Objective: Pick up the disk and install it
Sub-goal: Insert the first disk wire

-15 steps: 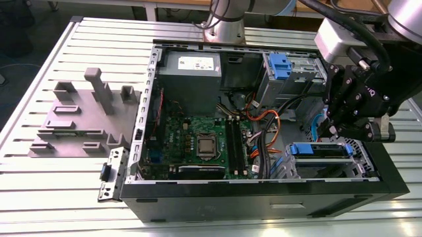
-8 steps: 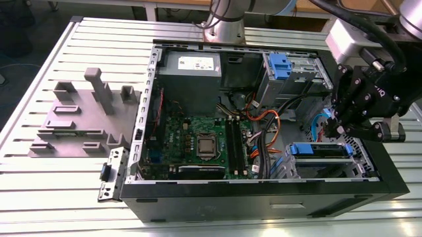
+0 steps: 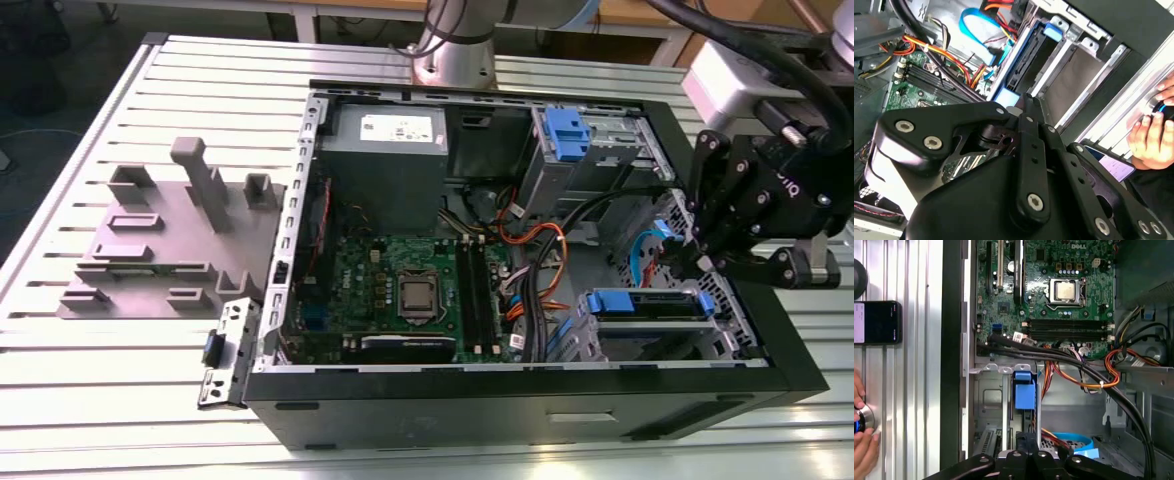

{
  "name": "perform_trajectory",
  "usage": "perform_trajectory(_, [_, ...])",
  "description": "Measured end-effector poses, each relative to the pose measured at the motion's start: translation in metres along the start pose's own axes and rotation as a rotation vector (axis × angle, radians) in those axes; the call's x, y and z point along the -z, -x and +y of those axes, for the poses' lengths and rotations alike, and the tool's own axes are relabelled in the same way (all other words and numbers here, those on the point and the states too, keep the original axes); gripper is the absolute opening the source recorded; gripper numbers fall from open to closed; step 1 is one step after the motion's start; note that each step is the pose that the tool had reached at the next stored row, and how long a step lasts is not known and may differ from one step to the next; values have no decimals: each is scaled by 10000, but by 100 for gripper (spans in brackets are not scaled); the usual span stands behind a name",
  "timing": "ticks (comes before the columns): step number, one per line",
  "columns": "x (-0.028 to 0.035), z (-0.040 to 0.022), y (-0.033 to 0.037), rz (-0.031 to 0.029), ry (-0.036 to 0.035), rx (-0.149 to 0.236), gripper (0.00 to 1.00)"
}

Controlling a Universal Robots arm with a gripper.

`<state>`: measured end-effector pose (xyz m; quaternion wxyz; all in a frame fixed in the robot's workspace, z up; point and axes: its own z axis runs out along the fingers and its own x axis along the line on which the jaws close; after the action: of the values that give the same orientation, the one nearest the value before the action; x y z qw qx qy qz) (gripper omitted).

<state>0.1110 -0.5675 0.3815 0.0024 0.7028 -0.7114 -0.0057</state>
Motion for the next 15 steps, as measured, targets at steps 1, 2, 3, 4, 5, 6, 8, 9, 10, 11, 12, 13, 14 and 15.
perform_trajectory(1, [0,-24,0,0,4,0,11])
perform_trajectory(2, [0,-48,1,0,8,0,11])
perform_trajectory(3, [0,-71,1,1,12,0,11])
perform_trajectory(4, [-1,-89,1,0,14,1,11])
perform_trajectory(5, [-1,-105,1,0,16,1,11])
perform_trajectory(6, [-1,-118,1,0,17,1,11])
perform_trajectory(8, [-1,-126,2,-1,18,0,11])
perform_trajectory(9, [-1,-127,3,0,17,-1,11])
perform_trajectory(10, [-2,-128,4,1,17,-1,11])
perform_trajectory(11, [-1,-130,10,13,17,0,11])
perform_trajectory(12, [-2,-132,20,27,17,0,11])
perform_trajectory(13, [-3,-135,33,33,17,0,11])
perform_trajectory(14, [-6,-139,49,46,18,0,11])
perform_trajectory(15, [-10,-146,67,58,20,0,11])
